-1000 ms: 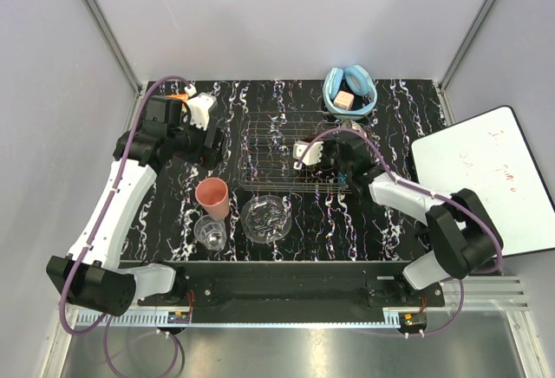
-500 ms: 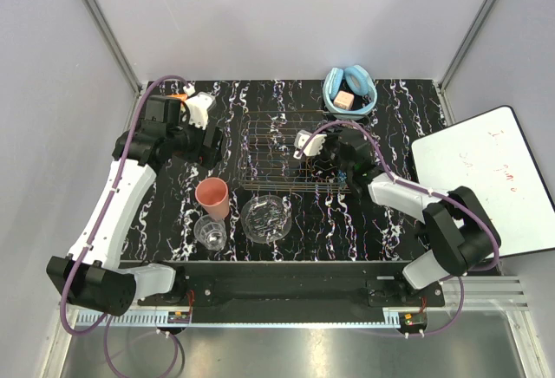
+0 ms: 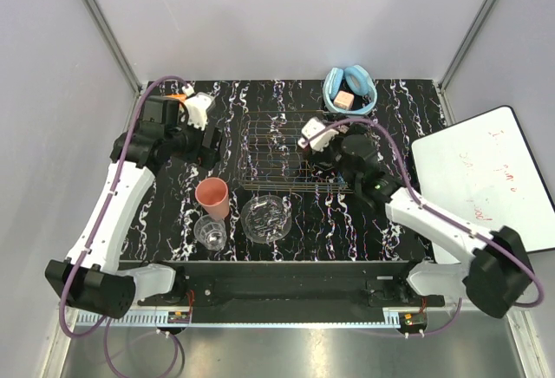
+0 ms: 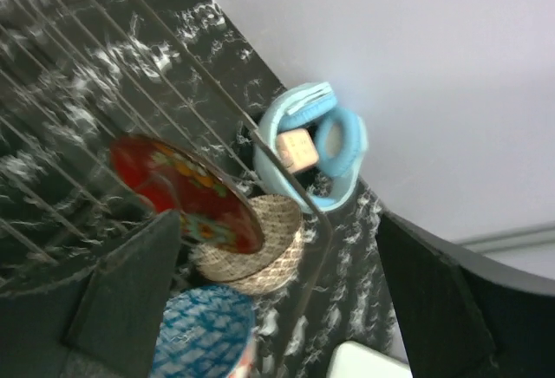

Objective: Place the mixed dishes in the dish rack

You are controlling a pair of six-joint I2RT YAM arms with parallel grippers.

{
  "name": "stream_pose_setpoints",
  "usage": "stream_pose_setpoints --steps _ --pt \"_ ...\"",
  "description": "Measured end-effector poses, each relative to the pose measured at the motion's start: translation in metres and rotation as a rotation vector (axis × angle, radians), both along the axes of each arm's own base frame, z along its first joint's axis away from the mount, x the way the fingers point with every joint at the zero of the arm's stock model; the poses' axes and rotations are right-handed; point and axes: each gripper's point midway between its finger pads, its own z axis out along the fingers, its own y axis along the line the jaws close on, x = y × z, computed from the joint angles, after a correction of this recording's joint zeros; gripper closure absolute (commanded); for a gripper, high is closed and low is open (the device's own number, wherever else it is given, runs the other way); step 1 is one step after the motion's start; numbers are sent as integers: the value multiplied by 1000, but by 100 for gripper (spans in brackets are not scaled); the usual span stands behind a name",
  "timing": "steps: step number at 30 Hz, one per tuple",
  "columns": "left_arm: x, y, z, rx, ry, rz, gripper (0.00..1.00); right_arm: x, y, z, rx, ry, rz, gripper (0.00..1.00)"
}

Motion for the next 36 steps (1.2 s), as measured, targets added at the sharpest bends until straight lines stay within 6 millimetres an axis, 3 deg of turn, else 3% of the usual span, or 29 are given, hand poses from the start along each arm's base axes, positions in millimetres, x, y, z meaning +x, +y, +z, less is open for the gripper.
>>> stream_pose_setpoints --steps 5,8,9,10,13,16,18,26,32,36 --pt "-9 6 6 23 -19 3 1 -37 30 47 467 240 -48 0" --pt "-17 11 16 32 -53 8 1 -78 48 50 752 432 55 0" --pt "-19 13 19 35 -63 9 1 -93 53 43 844 500 86 2" --pt "-21 14 22 36 -74 11 1 -111 58 24 933 602 103 2" --pt "-25 16 28 37 -97 17 1 -140 67 -36 1093 836 58 1" --pt "-25 17 29 39 -101 21 1 -161 69 -105 1148 1055 -87 15" --pt "-26 18 28 41 -97 22 1 -170 68 -129 1171 1136 -167 22" --pt "-31 19 24 47 -74 22 1 -172 89 -129 1282 1184 -205 28" --pt "-32 19 23 48 -69 21 1 -178 92 -158 1213 1189 -290 28" --pt "-32 19 23 48 -69 21 1 -177 93 -173 1182 1177 -329 34"
